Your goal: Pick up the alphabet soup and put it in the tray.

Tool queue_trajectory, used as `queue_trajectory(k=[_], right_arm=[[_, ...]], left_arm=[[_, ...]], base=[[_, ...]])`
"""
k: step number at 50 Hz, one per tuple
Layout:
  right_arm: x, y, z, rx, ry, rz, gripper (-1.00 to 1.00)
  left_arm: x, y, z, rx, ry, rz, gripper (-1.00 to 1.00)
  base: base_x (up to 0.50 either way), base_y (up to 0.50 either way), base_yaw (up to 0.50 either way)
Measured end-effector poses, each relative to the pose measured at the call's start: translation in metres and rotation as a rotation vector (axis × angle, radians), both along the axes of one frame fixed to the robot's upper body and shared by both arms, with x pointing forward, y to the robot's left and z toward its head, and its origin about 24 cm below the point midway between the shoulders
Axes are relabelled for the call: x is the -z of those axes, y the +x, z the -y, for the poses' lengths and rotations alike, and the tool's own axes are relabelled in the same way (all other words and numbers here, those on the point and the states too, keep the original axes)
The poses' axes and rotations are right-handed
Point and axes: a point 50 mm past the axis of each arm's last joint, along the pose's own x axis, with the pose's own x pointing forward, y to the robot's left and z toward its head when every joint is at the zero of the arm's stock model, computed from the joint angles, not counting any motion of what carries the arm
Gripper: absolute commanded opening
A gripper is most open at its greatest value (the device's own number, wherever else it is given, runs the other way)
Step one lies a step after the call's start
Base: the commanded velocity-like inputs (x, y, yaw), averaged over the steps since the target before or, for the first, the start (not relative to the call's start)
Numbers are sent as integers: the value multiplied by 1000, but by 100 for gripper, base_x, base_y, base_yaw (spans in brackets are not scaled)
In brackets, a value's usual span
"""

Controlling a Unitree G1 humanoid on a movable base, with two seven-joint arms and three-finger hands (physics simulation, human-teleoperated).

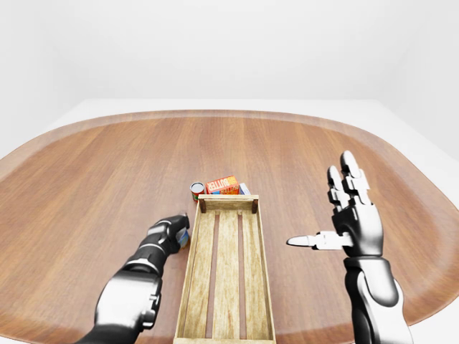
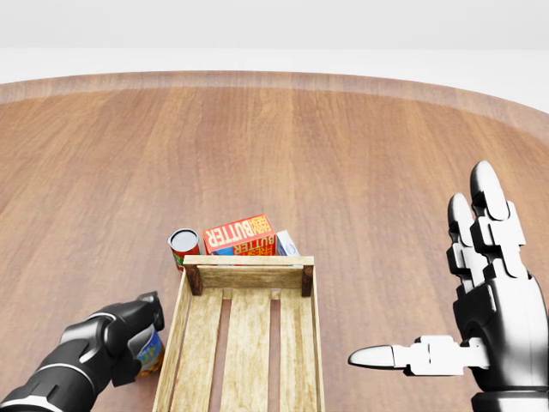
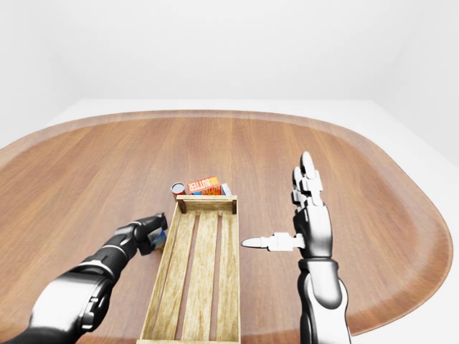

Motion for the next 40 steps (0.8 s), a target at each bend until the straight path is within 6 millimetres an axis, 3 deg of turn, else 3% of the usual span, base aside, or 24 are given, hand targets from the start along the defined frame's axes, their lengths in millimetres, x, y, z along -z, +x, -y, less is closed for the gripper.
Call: queue_trajectory(k=[14,25,40], right_arm=[[1,1,0,-1,1,-3,100],[1,1,0,-2,1,-6,100],[3,3,-2,-6,0,-15,100]], left_arm=[[-1,-1,-10,-33,-10,-16,-98],[-7,-2,-32,-86,-15,-12,-98],[-37,10,-66,-132,-25,96,-98]], base=[[0,0,0],[0,0,0],[0,0,0]])
